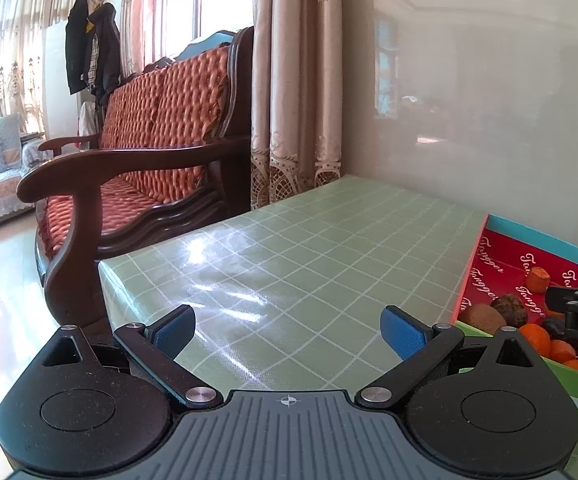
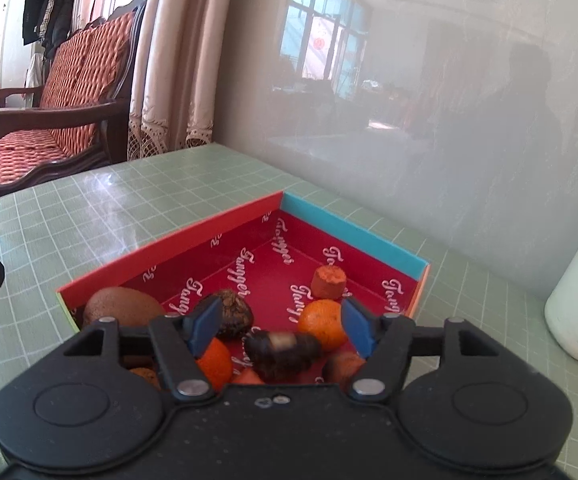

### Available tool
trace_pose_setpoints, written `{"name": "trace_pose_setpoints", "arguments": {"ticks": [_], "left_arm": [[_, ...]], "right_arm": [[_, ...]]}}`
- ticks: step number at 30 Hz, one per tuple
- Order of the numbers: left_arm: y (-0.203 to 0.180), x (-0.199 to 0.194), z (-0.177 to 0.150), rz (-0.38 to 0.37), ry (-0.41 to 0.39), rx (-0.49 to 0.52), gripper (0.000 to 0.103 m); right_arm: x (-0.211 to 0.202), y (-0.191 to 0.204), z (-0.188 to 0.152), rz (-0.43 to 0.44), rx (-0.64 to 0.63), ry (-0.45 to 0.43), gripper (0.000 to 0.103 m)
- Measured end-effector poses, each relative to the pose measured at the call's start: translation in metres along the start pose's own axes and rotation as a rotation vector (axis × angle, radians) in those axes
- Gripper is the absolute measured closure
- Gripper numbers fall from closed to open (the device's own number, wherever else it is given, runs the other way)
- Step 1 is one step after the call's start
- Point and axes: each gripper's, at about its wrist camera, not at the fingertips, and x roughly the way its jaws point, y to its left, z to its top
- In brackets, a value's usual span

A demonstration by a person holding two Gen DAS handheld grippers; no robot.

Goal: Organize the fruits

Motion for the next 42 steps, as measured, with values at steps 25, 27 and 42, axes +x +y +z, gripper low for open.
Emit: {"name": "trace_pose_setpoints", "arguments": {"ticks": [25,27,42], "left_arm": [[-0.052,-0.075,0.022,-0.295,-0.078,0.208,0.000],[-0.050,-0.082,0.018,-0.306,-0.067,0.219,0.000],[-0.030,-0.141,-0.005,-0.356,-0.029,0.242,0.000]], "right_arm": [[-0.128,-0.048,-0.053,-0.149,0.306,-0.044,0.000],[-0.132,-0.046,-0.061,-0.159,0.320,-0.015,0.000],[-0.186,-0.019,-0.085,-0.249,0.378,0.046,0.000]]}}
